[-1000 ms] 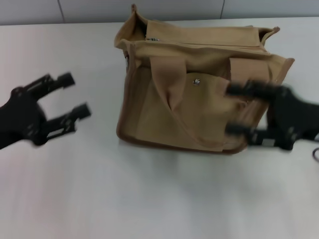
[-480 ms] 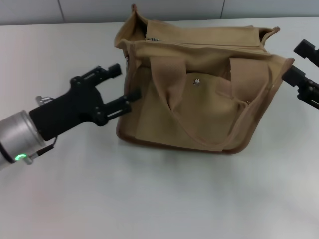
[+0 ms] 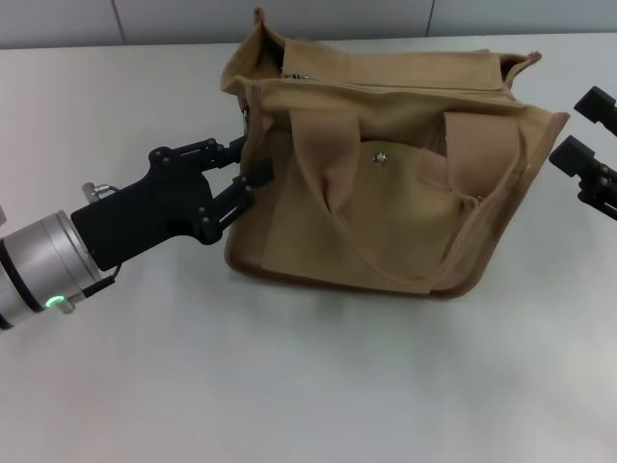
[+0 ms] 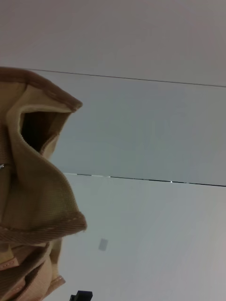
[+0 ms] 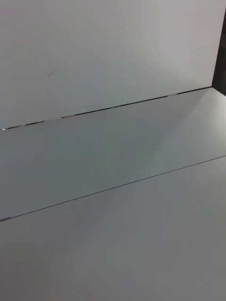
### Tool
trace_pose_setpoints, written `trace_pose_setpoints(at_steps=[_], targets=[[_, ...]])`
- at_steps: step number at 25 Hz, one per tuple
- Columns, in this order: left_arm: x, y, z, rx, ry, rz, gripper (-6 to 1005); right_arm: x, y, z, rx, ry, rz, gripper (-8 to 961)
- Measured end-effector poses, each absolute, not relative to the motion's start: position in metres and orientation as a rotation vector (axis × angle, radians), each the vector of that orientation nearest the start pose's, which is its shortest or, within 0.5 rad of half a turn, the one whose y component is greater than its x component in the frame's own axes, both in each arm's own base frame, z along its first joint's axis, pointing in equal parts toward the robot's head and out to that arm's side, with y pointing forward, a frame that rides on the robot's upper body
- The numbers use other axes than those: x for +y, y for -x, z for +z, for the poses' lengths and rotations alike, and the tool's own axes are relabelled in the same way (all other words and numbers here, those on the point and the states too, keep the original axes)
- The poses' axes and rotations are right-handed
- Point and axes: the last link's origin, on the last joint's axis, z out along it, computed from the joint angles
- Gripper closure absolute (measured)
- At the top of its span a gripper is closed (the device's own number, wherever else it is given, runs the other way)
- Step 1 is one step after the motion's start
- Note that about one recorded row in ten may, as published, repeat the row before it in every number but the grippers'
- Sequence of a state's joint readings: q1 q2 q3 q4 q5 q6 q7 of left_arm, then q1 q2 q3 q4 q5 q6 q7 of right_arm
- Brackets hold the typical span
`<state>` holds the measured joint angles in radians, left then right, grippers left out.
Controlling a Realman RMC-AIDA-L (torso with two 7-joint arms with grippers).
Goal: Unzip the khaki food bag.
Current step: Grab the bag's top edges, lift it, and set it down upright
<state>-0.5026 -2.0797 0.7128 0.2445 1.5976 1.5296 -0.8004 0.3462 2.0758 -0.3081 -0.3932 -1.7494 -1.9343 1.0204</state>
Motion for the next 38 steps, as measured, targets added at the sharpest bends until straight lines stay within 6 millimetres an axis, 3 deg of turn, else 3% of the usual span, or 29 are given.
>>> trace_pose_setpoints(at_steps=[6,12,17,23,26,28,31,34,38], targets=[[0.305,0.265,-0.038,-0.364,2.402,-1.052,726,0.254,-0.290,0.039,0.447,2.190,1.389,115],[0.306,0.266,-0.035,-0.348,2.349,-1.062,935,0.256,-0.290,0.038,0.453,2.188,1.379,115],[0.311,0.268,-0.024,-0.331,2.278,-1.071,945,0.257,-0.290,0.038,0.456,2.180,1.375,115],[0.339,0.268,0.025,-0.207,2.077,-1.060,943,0.260,-0.289,0.041,0.441,2.120,1.403,114],[0.343,0.257,0.041,-0.149,2.029,-1.134,943,0.262,-0.290,0.042,0.455,2.084,1.407,114],[0.341,0.248,0.037,-0.117,2.055,-1.175,942,0.265,-0.292,0.040,0.485,2.061,1.400,114],[0.332,0.239,0.008,-0.105,2.164,-1.189,941,0.268,-0.294,0.035,0.515,2.038,1.382,114],[0.319,0.238,-0.026,-0.103,2.251,-1.155,940,0.268,-0.297,0.028,0.498,2.022,1.344,114],[0.305,0.243,-0.043,-0.100,2.276,-1.119,939,0.266,-0.297,0.021,0.429,2.021,1.289,114]])
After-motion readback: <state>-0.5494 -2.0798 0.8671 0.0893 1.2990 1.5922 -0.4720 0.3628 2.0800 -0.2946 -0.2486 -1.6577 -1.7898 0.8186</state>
